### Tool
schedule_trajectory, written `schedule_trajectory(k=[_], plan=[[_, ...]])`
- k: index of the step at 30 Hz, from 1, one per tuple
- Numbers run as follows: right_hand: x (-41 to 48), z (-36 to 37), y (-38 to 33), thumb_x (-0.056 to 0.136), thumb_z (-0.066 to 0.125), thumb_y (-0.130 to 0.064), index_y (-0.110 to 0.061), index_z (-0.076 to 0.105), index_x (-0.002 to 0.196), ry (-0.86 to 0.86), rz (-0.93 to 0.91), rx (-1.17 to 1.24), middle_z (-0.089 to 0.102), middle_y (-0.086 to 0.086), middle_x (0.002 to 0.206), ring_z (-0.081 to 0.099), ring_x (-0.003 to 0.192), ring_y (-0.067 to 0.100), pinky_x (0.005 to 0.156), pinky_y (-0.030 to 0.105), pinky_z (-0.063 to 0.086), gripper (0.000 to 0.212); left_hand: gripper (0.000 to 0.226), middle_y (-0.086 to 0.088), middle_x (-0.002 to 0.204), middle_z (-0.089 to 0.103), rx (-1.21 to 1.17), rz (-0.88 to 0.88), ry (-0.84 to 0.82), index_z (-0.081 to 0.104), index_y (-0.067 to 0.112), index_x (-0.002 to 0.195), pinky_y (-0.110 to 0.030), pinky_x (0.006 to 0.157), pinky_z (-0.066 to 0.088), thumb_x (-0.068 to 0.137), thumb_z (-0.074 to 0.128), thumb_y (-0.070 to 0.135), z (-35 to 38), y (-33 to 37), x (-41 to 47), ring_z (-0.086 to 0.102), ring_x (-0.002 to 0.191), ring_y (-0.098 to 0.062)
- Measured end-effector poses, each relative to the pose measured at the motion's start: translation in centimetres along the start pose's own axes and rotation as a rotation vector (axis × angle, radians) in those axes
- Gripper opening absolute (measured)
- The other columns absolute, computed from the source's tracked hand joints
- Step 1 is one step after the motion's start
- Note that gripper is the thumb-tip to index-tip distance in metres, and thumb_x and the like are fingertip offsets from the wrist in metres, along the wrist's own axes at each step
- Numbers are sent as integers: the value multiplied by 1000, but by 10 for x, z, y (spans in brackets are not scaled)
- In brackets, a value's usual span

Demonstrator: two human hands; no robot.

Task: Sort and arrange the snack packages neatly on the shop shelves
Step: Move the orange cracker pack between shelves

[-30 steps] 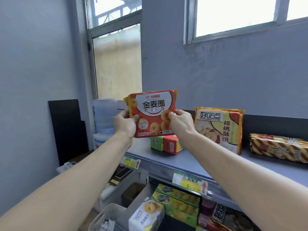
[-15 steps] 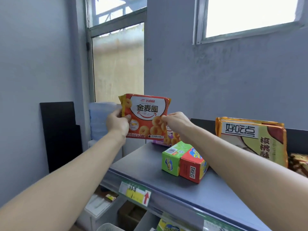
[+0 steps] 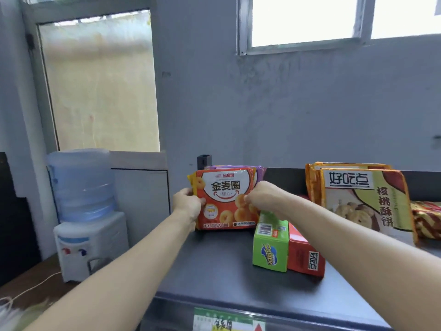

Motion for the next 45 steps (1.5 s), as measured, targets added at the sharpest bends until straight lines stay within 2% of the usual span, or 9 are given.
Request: schedule_trajectory(k=[2, 5, 12, 20, 29, 32, 36, 40, 45], plan=[[-1, 3, 0, 91, 50, -10, -8, 59, 91, 66, 40, -31, 59, 3, 80, 54, 66, 13, 47, 18, 41, 9, 21, -17, 106, 67, 21, -6, -37, 60, 11, 94, -51, 87, 53, 87, 55, -8, 1, -4, 7, 65, 96, -37], [-3, 4, 2, 91, 49, -9, -3, 61, 107, 115, 75, -55, 64, 10, 103, 60, 88, 21, 70, 27, 49, 21, 18, -14, 104, 68, 59, 8, -74, 60, 12, 96, -50, 85, 55, 88, 57, -4, 3, -4, 13, 66, 93, -35], [-13, 4, 3, 92, 49, -7, 1, 62, 113, 223, 80, -90, 65, 12, 114, 62, 105, 27, 92, 35, 52, 26, 17, -6, 99, 64, 93, 34, -176, 57, 15, 105, -36, 69, 54, 91, 56, 4, 8, -5, 12, 63, 85, -26], [-38, -15, 12, 90, 49, -4, 5, 60, 117, 423, 46, 36, 62, 18, 121, 58, 113, 31, 95, 41, 48, 30, 31, -13, 113, 63, 84, 18, -183, 51, 7, 116, -39, 76, 53, 88, 61, 2, 3, -2, 3, 62, 89, -28], [-79, -59, 35, 92, 56, -19, -8, 64, 118, 455, -49, 118, 65, 7, 114, 59, 98, 20, 82, 30, 47, 30, 35, -15, 130, 48, 238, 176, 40, 45, 13, 113, -47, 91, 52, 84, 65, 14, 12, 32, -37, 54, 114, -34], [-91, -73, 49, 92, 56, -23, -9, 64, 117, 440, -47, 147, 67, 7, 110, 63, 100, 22, 87, 35, 52, 30, 34, -13, 126, 52, 237, 246, -41, 48, 13, 114, -37, 88, 52, 84, 64, 14, 32, 37, -63, 58, 108, -28], [-104, -83, 63, 92, 56, -24, -11, 66, 115, 415, -52, 152, 65, 3, 102, 59, 96, 17, 73, 27, 48, 28, 37, -6, 109, 55, 350, 303, -191, 51, 9, 118, -23, 62, 42, 85, 65, 16, 60, 39, -103, 53, 83, -13], [-111, -84, 71, 92, 57, -22, -10, 66, 115, 361, -58, 185, 65, 4, 104, 58, 93, 15, 64, 22, 44, 27, 40, -5, 98, 56, 624, 198, -323, 52, 9, 103, -27, 67, 40, 79, 73, 33, 73, 28, -128, 53, 80, -13], [-119, -79, 79, 92, 58, -22, -10, 66, 113, 279, -73, 199, 65, 5, 98, 56, 69, 6, 49, 18, 40, 25, 71, -8, 111, 61, 769, 42, -391, 50, 7, 117, -38, 88, 51, 66, 81, 45, 78, 10, -148, 58, 105, -25]])
Point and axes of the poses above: each hand's wrist, its own x-axis towards the middle knuckle, its own z-axis out of the palm, y = z × x, the point moved 4 cm from there along x, towards the middle knuckle
